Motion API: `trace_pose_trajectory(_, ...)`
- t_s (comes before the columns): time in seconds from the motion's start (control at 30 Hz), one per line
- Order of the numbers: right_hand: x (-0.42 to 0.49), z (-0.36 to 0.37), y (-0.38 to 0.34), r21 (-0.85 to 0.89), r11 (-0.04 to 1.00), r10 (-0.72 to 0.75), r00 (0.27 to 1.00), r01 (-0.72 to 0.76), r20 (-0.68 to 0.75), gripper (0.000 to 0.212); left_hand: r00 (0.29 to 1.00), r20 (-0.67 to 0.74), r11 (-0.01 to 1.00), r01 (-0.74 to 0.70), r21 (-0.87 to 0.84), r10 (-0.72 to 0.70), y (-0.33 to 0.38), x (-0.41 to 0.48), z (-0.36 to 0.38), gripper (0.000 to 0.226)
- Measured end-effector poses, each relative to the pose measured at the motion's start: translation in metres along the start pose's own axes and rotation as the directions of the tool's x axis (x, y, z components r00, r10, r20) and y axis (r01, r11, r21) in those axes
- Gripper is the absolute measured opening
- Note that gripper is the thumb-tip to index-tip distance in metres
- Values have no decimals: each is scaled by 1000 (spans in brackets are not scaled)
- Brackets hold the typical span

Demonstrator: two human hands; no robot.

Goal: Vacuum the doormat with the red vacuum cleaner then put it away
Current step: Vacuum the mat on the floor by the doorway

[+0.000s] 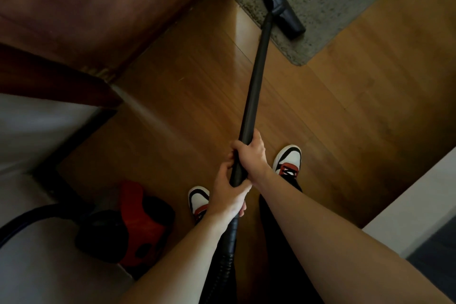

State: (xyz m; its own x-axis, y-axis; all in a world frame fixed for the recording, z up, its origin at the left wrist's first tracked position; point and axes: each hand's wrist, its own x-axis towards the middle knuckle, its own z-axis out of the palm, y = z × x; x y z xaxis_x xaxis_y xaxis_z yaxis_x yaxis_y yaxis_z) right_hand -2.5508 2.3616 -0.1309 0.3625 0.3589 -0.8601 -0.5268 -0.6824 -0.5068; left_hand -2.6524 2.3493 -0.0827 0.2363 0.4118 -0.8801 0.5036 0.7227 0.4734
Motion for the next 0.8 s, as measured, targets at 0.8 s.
trace_pose_trajectory(0.8,88,-99,-121,-61,997,48,997,-51,-54,47,999,31,999,37,-22,-37,127,60,116,9)
